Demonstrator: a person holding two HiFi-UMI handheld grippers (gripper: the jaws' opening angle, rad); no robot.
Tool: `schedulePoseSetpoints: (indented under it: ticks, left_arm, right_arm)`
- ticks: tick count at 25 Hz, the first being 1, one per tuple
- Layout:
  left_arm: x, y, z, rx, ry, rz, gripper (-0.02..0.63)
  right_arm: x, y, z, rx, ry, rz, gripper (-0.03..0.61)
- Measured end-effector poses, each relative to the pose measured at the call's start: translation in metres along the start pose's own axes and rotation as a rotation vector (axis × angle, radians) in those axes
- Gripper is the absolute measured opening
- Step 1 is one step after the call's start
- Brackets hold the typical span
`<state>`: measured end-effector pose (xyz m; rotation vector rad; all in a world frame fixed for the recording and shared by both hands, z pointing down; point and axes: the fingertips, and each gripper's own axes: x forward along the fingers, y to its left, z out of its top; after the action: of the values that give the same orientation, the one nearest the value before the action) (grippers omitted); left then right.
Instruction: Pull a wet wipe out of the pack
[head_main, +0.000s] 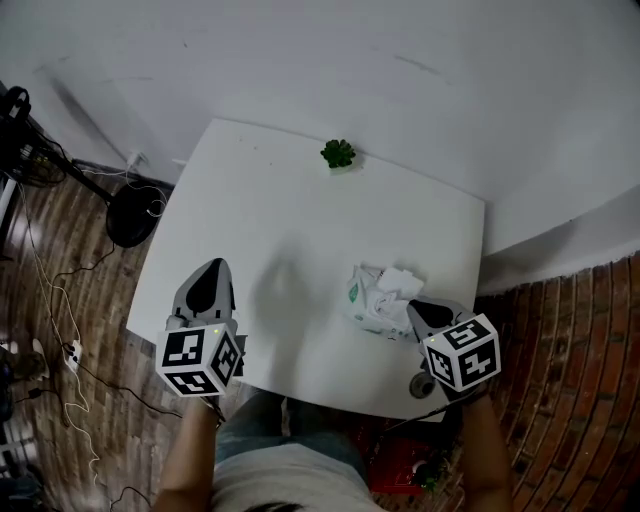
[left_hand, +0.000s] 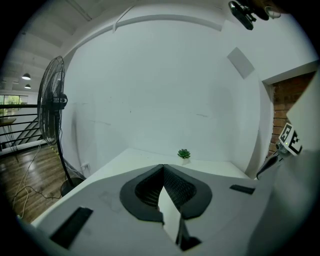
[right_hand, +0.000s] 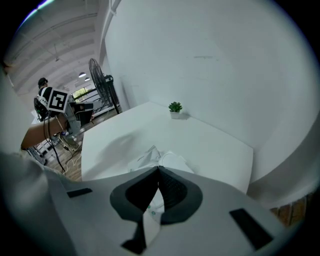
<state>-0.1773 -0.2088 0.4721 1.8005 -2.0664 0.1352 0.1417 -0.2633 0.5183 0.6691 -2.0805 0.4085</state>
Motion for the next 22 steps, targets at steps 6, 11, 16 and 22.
schedulePoseSetpoints:
  ticks: [6,11,16,22]
  left_arm:
    - [-0.006,0.0,0.006,-0.001,-0.016,-0.001,0.0]
    - [-0.007,-0.004,0.015,0.006,-0.032,-0.009,0.0]
    - [-0.007,-0.009,0.023,0.013,-0.047,-0.023,0.0]
    - [-0.007,-0.012,0.032,0.019,-0.064,-0.037,0.0]
  right_arm:
    - [-0.011,0.0,0.004,0.006,-0.023,-0.02,0.003]
    - [-0.02,-0.001,0.008,0.017,-0.048,-0.03,0.003]
    - [-0.028,-0.003,0.012,0.027,-0.069,-0.04,0.003]
    - [-0.037,-0.003,0.021,0.039,-0.095,-0.056,0.003]
